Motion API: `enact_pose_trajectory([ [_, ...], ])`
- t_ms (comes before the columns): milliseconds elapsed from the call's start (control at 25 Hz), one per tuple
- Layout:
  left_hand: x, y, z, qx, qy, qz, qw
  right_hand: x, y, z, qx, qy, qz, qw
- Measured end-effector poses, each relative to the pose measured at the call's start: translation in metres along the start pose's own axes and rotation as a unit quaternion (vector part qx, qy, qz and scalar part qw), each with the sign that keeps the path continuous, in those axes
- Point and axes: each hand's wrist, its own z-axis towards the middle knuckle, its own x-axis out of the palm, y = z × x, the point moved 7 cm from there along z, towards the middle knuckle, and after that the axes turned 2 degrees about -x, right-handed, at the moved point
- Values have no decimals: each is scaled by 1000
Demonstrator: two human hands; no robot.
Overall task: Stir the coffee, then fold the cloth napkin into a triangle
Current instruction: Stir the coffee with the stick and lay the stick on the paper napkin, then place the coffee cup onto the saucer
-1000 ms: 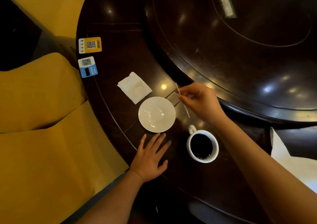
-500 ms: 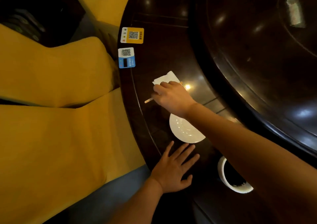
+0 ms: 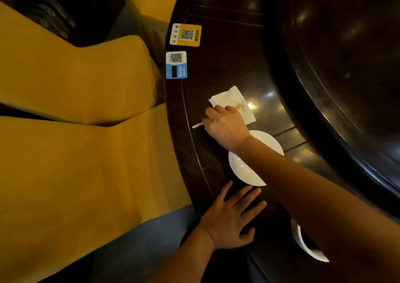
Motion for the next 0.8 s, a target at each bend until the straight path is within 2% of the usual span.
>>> enact_pose_trajectory([
  [400,-3,0,0,-6,12,9,1000,-9,5,-28,73,-35,84,993],
  [600,-6,-2,1,-12,6,24,1000,-42,-2,-90,195,-74,148,967],
  [800,-13,12,3,-28,-21,32,999,-51,-6,-197,366,-60,200,907],
])
